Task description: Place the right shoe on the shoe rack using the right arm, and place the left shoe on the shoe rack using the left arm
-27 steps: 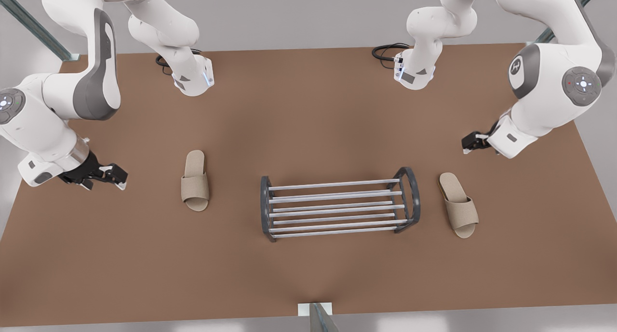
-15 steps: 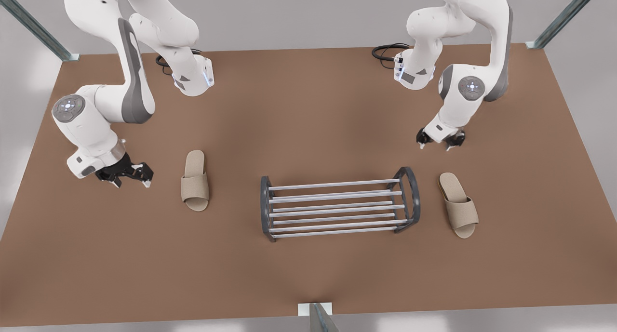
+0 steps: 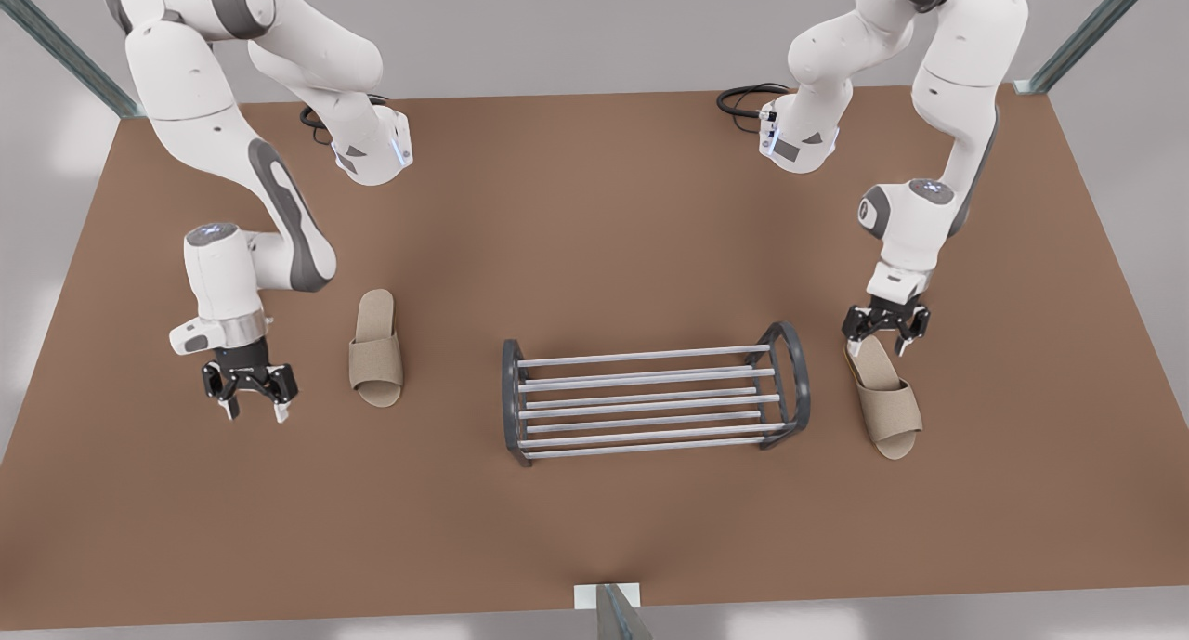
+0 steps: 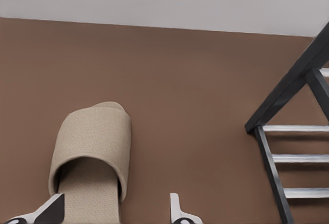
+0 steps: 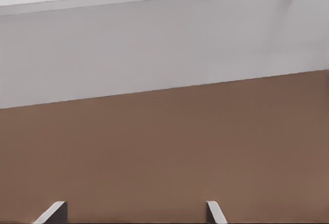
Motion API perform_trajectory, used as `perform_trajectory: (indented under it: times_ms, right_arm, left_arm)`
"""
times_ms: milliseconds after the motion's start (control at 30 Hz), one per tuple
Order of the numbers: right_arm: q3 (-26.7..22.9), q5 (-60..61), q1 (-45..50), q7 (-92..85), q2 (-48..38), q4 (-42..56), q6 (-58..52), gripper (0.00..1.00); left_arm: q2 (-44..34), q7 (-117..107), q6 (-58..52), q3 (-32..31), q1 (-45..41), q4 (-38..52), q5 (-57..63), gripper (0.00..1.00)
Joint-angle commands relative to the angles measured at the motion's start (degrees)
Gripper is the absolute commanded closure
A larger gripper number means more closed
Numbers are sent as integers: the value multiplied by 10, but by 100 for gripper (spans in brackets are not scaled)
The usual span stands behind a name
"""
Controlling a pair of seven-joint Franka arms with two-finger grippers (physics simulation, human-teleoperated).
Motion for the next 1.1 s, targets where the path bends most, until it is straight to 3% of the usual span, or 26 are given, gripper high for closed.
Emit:
perform_trajectory:
  times_ms: [0,67,267,467,733,1000,1067]
  right_arm:
    - [0,-1,-10,15,-2,-26,56,0]
    - [1,-1,-12,3,-38,-79,57,0]
    - [124,1,-10,29,-156,-252,56,0]
    - [132,1,-9,15,-169,-287,55,0]
    - [132,1,-110,-126,-136,-286,55,0]
    - [132,-1,-108,-129,-102,-282,56,0]
    - [132,-1,-104,-160,-95,-283,55,0]
  left_arm:
    - [24,7,50,15,-1,7,-3,0]
    - [34,7,50,20,-2,11,-42,1]
    - [98,7,52,54,-14,42,-71,1]
    - [142,9,52,71,-21,85,-51,1]
    - [168,9,52,88,-17,116,-9,1]
    - [197,9,52,93,-19,141,2,1]
    - [196,9,52,92,-18,141,4,6]
